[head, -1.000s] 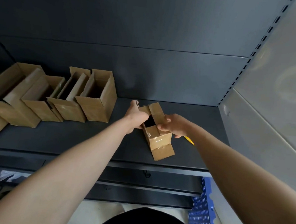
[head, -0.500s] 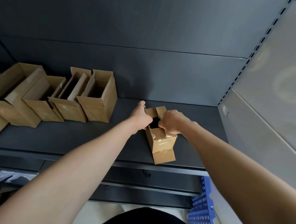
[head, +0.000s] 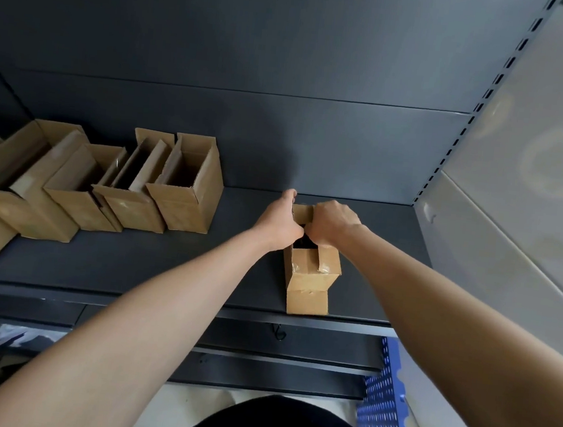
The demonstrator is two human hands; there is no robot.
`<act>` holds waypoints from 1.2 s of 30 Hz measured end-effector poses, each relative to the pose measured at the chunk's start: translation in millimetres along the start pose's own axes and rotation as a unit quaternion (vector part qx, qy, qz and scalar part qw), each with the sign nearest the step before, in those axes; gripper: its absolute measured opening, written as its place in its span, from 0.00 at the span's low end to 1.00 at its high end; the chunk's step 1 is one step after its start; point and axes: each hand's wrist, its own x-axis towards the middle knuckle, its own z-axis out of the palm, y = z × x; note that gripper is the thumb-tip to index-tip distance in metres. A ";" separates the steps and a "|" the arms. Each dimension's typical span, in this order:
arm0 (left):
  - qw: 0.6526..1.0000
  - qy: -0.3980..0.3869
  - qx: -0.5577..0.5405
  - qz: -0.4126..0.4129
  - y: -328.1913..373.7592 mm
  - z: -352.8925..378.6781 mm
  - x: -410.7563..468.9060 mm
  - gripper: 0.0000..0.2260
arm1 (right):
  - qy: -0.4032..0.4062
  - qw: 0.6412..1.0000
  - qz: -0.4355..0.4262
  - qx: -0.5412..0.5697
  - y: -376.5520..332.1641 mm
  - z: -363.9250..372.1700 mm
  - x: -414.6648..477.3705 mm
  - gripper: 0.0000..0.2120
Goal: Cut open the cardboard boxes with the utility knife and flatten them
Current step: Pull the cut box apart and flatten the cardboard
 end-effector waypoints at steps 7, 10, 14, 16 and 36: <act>0.999 -0.004 0.040 0.019 -1.1 3.0 -0.5 0.32 | 0.001 1.000 -0.002 0.009 3.5 -2.6 -0.2 0.04; 0.998 -0.019 0.055 0.037 1.7 5.4 -4.0 0.33 | 0.011 0.999 -0.002 -0.031 7.6 -4.1 0.2 0.09; 0.994 -0.023 0.083 0.061 7.3 9.6 -4.7 0.31 | 0.001 0.999 0.023 -0.047 9.1 -7.7 -2.4 0.11; 0.993 -0.027 0.091 0.068 8.3 10.8 -4.5 0.32 | -0.012 0.998 0.030 -0.046 9.1 -10.1 -4.1 0.11; 0.980 -0.017 0.169 0.103 2.5 -13.2 -9.7 0.29 | -0.061 0.989 0.061 0.121 6.9 3.0 -6.8 0.06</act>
